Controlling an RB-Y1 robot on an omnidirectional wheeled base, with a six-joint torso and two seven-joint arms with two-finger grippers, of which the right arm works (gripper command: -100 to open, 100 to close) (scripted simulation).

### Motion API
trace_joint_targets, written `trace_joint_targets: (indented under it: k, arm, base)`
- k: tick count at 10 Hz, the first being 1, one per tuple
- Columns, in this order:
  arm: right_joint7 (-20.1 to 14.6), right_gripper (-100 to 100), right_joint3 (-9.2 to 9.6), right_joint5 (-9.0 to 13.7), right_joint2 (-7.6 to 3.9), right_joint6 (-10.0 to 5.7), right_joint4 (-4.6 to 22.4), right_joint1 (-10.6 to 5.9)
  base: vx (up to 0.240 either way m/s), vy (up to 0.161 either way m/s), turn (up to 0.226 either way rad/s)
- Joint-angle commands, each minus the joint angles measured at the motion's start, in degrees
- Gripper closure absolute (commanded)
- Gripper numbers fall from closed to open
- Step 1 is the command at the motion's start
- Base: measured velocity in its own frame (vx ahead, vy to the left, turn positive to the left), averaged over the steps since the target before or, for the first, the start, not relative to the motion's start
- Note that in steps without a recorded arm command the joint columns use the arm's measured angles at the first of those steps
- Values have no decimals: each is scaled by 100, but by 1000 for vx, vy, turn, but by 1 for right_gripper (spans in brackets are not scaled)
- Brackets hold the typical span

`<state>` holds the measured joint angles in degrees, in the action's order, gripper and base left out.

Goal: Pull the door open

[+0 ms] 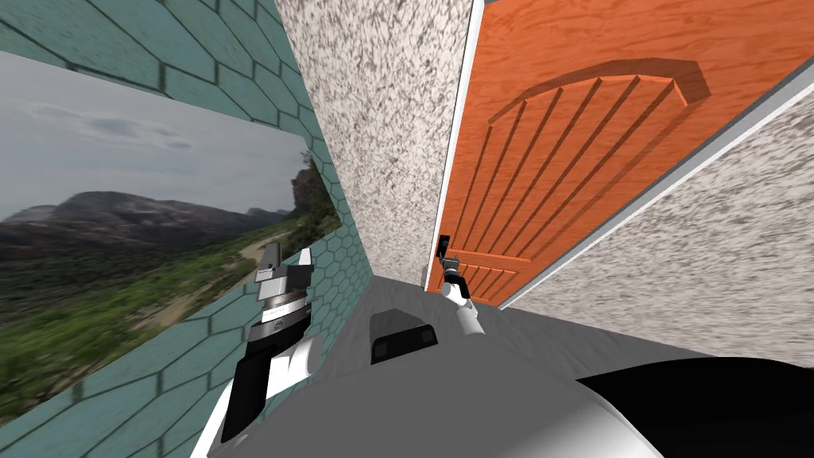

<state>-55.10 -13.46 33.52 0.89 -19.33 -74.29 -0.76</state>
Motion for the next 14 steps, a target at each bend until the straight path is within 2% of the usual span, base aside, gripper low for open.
trace_joint_targets:
  k: [1,2,4,8,9,10,11,14]
  arm:
    - [-92,-100,-39,39,-183,-8,41,28]
    - [-166,-100,-70,70,-306,-15,74,51]
    - [-252,-100,-106,107,-434,-23,112,77]
    - [-641,-100,-270,272,-892,-58,284,196]
    - [-709,-100,-299,301,-959,-64,314,217]
    - [-644,-100,-299,291,-933,-6,269,195]
    - [-644,100,-299,291,-933,-6,269,195]
    - [-644,100,-299,291,-933,-6,269,195]
  base:
    - [80,2,82]
    - [145,-8,97]
    - [123,-19,61]
    - [172,-18,113]
    - [196,-19,104]
    - [83,-13,21]
    - [-10,-1,-36]
    - [-25,2,8]
